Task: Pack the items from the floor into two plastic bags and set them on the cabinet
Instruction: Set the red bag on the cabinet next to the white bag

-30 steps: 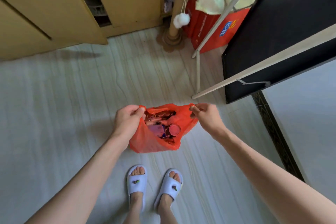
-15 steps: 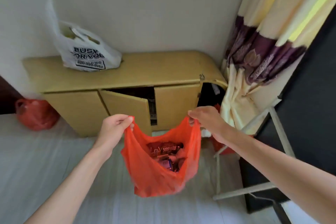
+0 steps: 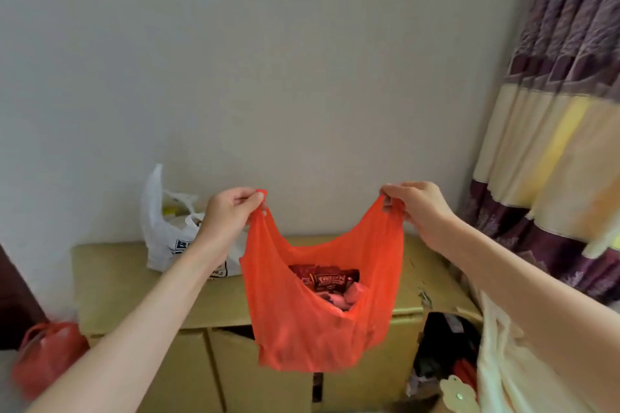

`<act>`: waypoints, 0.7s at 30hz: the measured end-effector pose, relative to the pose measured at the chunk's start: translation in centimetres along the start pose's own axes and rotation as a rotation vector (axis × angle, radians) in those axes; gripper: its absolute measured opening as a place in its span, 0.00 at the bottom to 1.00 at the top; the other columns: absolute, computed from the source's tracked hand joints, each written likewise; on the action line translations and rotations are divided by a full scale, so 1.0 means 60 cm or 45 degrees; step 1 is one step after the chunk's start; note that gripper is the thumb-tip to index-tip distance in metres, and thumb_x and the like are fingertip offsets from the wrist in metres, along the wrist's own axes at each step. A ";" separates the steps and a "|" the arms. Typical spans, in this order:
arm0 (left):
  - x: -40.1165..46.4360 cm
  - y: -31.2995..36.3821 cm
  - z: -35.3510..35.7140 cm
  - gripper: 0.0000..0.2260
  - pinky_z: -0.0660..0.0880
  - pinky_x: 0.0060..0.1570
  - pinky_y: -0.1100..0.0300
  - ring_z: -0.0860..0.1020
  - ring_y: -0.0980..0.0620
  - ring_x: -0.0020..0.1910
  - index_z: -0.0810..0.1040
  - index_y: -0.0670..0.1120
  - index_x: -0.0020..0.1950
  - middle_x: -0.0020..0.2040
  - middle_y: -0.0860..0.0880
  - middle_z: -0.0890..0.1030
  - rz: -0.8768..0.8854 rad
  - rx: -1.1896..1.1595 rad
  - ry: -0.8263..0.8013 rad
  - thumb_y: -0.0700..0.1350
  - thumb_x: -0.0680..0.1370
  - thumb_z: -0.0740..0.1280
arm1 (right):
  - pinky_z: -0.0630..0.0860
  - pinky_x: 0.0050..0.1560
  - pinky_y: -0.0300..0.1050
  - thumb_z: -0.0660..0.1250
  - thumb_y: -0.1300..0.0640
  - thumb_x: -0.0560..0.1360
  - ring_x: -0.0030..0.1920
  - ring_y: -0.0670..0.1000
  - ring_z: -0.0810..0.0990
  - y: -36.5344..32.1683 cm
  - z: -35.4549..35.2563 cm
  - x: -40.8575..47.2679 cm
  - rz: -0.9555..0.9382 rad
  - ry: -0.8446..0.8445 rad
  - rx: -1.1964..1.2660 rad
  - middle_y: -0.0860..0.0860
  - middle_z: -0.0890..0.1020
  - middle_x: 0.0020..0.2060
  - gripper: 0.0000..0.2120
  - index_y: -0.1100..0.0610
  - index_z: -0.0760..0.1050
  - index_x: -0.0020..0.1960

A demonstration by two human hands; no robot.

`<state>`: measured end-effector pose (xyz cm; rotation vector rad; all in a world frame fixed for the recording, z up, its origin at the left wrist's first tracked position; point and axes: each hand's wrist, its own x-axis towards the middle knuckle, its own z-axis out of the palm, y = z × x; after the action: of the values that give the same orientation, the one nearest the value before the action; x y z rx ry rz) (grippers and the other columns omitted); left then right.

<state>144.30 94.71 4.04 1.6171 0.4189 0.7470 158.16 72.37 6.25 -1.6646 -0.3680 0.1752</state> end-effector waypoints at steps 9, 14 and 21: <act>0.275 -0.044 0.038 0.10 0.70 0.37 0.60 0.74 0.52 0.32 0.77 0.42 0.37 0.34 0.45 0.76 -0.006 0.176 0.086 0.36 0.78 0.62 | 0.75 0.39 0.42 0.66 0.62 0.74 0.30 0.50 0.77 0.015 0.086 0.284 0.035 -0.104 0.154 0.54 0.78 0.30 0.09 0.60 0.76 0.34; 0.403 -0.090 0.061 0.10 0.69 0.38 0.57 0.72 0.49 0.34 0.77 0.39 0.36 0.35 0.42 0.76 -0.090 0.238 0.132 0.35 0.77 0.62 | 0.76 0.33 0.37 0.66 0.61 0.74 0.27 0.47 0.78 0.044 0.133 0.435 0.114 -0.194 0.182 0.54 0.79 0.29 0.09 0.61 0.76 0.35; 0.532 -0.160 0.086 0.10 0.69 0.40 0.57 0.73 0.49 0.34 0.77 0.40 0.37 0.34 0.43 0.76 -0.150 0.311 0.117 0.33 0.76 0.62 | 0.76 0.33 0.37 0.65 0.60 0.75 0.31 0.50 0.78 0.091 0.189 0.589 0.231 -0.282 0.181 0.55 0.80 0.31 0.09 0.62 0.76 0.37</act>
<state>172.26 113.41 1.88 1.7719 0.6872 0.7034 188.26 94.49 2.87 -1.5409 -0.3613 0.5126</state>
